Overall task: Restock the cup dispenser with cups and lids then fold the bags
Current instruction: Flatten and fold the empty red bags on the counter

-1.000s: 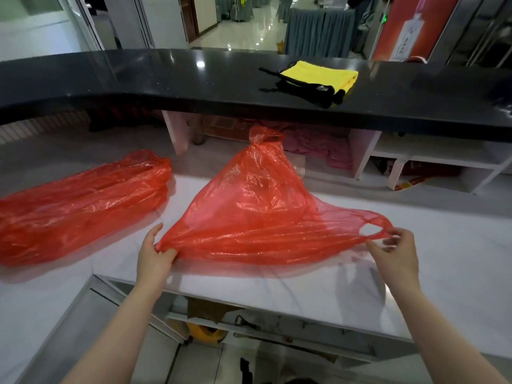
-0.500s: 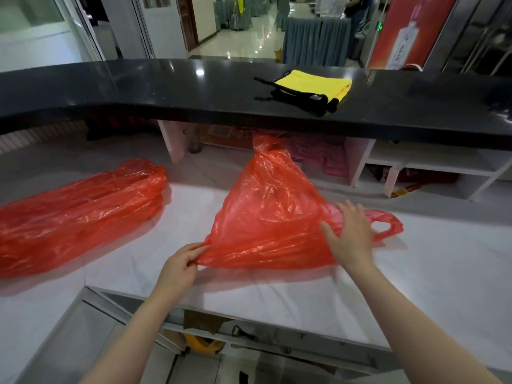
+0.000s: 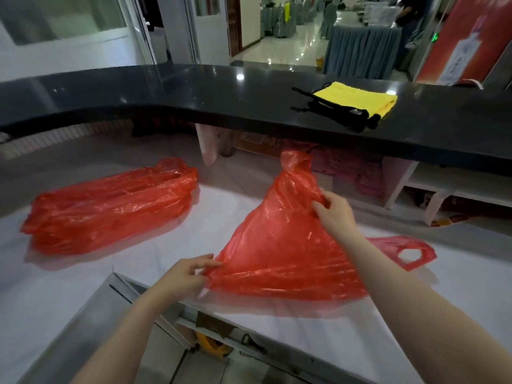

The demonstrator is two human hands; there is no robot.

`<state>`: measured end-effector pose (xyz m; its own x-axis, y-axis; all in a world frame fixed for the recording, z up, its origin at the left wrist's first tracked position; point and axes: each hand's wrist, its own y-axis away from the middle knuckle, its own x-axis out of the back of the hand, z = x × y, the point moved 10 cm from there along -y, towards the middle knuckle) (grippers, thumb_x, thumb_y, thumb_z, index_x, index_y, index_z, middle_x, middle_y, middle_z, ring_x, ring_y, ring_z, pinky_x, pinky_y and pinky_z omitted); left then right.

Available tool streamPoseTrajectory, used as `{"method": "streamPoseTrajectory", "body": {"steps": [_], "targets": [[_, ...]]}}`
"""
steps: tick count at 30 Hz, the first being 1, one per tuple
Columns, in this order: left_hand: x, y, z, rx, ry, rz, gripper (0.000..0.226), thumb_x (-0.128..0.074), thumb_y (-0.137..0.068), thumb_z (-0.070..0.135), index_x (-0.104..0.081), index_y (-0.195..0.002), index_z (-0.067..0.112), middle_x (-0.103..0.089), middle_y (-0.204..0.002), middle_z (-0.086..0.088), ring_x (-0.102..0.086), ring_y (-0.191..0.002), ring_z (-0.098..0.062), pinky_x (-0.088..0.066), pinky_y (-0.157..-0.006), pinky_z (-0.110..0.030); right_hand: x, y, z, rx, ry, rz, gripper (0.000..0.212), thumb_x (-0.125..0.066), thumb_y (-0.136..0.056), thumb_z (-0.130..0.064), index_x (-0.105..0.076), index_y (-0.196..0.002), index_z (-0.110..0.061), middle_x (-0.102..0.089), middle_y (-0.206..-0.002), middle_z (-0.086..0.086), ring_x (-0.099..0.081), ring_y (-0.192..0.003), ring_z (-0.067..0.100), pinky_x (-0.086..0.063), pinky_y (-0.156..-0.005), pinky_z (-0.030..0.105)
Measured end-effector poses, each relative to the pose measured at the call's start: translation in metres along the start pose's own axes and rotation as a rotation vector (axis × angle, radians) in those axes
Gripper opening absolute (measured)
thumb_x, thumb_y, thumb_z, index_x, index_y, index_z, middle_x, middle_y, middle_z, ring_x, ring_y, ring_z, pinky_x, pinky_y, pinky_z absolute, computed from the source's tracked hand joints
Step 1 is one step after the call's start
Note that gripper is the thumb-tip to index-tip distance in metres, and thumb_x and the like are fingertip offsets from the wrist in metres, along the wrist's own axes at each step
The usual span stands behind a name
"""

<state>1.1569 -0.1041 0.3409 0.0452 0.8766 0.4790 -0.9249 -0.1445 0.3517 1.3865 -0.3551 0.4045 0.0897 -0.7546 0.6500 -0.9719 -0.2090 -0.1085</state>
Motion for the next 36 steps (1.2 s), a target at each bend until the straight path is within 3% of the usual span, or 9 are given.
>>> {"method": "streamPoseTrajectory", "body": {"steps": [5, 9, 12, 16, 19, 22, 28, 32, 36], "targets": [[0.015, -0.018, 0.028, 0.054, 0.224, 0.079, 0.059, -0.034, -0.076, -0.021, -0.075, -0.088, 0.019, -0.067, -0.116, -0.005, -0.062, -0.101, -0.014, -0.051, -0.079, -0.023, 0.033, 0.024, 0.048, -0.160, -0.533, 0.098, 0.027, -0.047, -0.098, -0.010, -0.063, -0.079, -0.020, -0.063, -0.076, -0.001, -0.058, -0.073, 0.017, -0.047, -0.070, 0.032], [0.002, -0.058, 0.049, 0.197, 0.319, 0.073, 0.033, -0.044, -0.084, -0.002, -0.070, -0.070, 0.011, -0.072, -0.108, -0.007, -0.066, -0.100, -0.015, -0.043, -0.082, -0.027, 0.073, 0.046, 0.091, -0.228, -0.514, 0.120, 0.033, -0.044, -0.095, -0.001, -0.064, -0.081, -0.023, -0.065, -0.070, -0.010, -0.060, -0.063, 0.006, -0.048, -0.059, 0.021], [-0.021, -0.101, 0.080, 0.185, 0.233, 0.170, 0.010, -0.055, -0.089, 0.014, -0.065, -0.086, 0.014, -0.070, -0.105, -0.006, -0.065, -0.082, -0.015, -0.041, -0.072, -0.026, 0.102, 0.061, 0.119, -0.302, -0.516, 0.174, 0.042, -0.038, -0.087, 0.007, -0.066, -0.083, -0.024, -0.066, -0.070, -0.013, -0.061, -0.059, -0.003, -0.045, -0.052, 0.011], [-0.135, -0.128, 0.126, 0.161, 0.109, -0.170, 0.017, -0.053, -0.094, 0.026, -0.064, -0.099, 0.013, -0.061, -0.094, -0.008, -0.057, -0.077, -0.022, -0.045, -0.070, -0.028, 0.111, 0.071, 0.141, -0.383, -0.613, 0.179, 0.049, -0.032, -0.084, 0.012, -0.069, -0.089, -0.021, -0.071, -0.077, -0.003, -0.066, -0.076, 0.017, -0.051, -0.068, 0.027], [-0.192, -0.122, 0.141, 0.045, 0.430, -0.275, 0.020, -0.057, -0.092, 0.017, -0.075, -0.089, 0.009, -0.071, -0.086, -0.009, -0.066, -0.082, -0.024, -0.052, -0.075, -0.024, 0.108, 0.074, 0.147, -0.428, -0.828, 0.168, 0.054, -0.026, -0.083, 0.018, -0.068, -0.097, -0.012, -0.074, -0.073, 0.004, -0.070, -0.068, 0.017, -0.056, -0.059, 0.028], [-0.218, -0.129, 0.144, 0.092, 0.658, -0.275, 0.051, -0.043, -0.098, 0.010, -0.078, -0.062, 0.019, -0.071, -0.062, 0.003, -0.069, -0.064, -0.007, -0.052, -0.056, -0.015, 0.101, 0.070, 0.149, -0.443, -0.981, 0.108, 0.055, -0.023, -0.083, 0.022, -0.068, -0.095, -0.008, -0.073, -0.076, 0.010, -0.070, -0.065, 0.020, -0.057, -0.055, 0.029], [-0.185, -0.132, 0.135, 0.076, 0.510, -0.108, 0.022, -0.053, -0.096, 0.012, -0.074, -0.091, 0.011, -0.073, -0.077, 0.001, -0.068, -0.073, -0.007, -0.051, -0.077, -0.023, 0.090, 0.055, 0.150, -0.443, -0.821, 0.074, 0.052, -0.029, -0.080, 0.021, -0.068, -0.086, -0.012, -0.071, -0.064, 0.002, -0.065, -0.054, 0.013, -0.056, -0.053, 0.025], [-0.099, -0.142, 0.099, 0.159, 0.416, 0.226, 0.007, -0.066, -0.086, 0.008, -0.068, -0.082, 0.012, -0.064, -0.052, 0.005, -0.058, -0.047, -0.008, -0.046, -0.046, -0.017, 0.108, 0.040, 0.169, -0.429, -0.529, 0.187, 0.043, -0.034, -0.080, 0.014, -0.063, -0.071, -0.016, -0.060, -0.054, -0.003, -0.053, -0.051, 0.017, -0.043, -0.049, 0.027], [-0.020, -0.128, 0.047, 0.238, 0.522, 0.547, 0.020, -0.070, -0.082, 0.004, -0.068, -0.100, -0.001, -0.066, -0.079, -0.016, -0.059, -0.067, -0.025, -0.052, -0.077, -0.041, 0.114, 0.033, 0.186, -0.508, -0.413, 0.271, 0.035, -0.037, -0.075, 0.009, -0.065, -0.068, -0.011, -0.059, -0.052, -0.001, -0.050, -0.045, 0.016, -0.037, -0.045, 0.024]]}}
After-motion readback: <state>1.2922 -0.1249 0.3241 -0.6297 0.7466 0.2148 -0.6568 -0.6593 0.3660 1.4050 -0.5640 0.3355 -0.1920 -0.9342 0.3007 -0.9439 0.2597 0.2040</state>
